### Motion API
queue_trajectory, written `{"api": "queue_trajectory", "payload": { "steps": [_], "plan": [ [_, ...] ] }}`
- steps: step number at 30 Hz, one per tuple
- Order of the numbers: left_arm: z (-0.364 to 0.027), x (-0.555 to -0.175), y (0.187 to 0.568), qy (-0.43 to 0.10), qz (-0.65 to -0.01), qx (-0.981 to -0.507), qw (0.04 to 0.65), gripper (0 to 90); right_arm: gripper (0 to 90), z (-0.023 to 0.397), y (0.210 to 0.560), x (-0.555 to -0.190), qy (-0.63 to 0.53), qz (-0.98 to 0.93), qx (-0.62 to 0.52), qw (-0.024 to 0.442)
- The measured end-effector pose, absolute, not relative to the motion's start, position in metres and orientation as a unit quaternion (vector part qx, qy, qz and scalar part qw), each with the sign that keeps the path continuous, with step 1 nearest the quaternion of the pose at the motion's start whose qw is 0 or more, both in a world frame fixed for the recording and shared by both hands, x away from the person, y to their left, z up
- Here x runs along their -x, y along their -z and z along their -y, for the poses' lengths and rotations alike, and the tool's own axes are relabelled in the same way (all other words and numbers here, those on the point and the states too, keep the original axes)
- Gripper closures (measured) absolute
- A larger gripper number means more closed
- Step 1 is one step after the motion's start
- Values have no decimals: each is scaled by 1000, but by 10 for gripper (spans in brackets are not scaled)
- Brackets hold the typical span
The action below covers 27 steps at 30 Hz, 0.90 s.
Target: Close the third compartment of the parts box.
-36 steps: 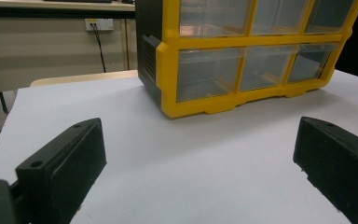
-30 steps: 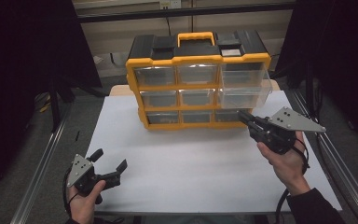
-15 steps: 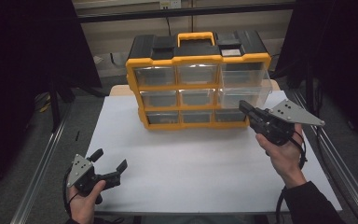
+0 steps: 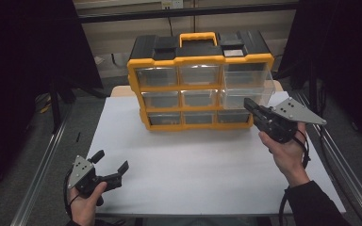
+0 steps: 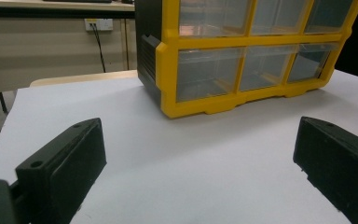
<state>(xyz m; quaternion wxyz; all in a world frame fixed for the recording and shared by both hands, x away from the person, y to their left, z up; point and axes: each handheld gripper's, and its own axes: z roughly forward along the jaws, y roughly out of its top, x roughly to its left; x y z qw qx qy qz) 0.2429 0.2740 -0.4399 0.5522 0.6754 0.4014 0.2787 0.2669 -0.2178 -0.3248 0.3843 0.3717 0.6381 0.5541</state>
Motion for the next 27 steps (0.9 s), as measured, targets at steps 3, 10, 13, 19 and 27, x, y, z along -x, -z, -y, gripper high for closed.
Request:
{"api": "queue_trajectory", "payload": {
  "steps": [3,10,13,19,27],
  "plan": [
    [-274,-243,440,-280,-402,-675,552,24,900,218,325,-268,-554,-637,-371,387],
    [-274,-243,440,-280,-401,-676,552,24,900,218,325,-270,-554,-635,-370,390],
    [-274,-243,440,-279,-401,-675,553,24,900,217,326,-270,-552,-634,-371,395],
    [-274,-243,440,-279,-401,-675,553,24,900,218,326,-273,-553,-633,-368,398],
    [-274,-243,440,-280,-401,-676,552,24,900,218,326,-277,-552,-632,-364,404]
  ]
}}
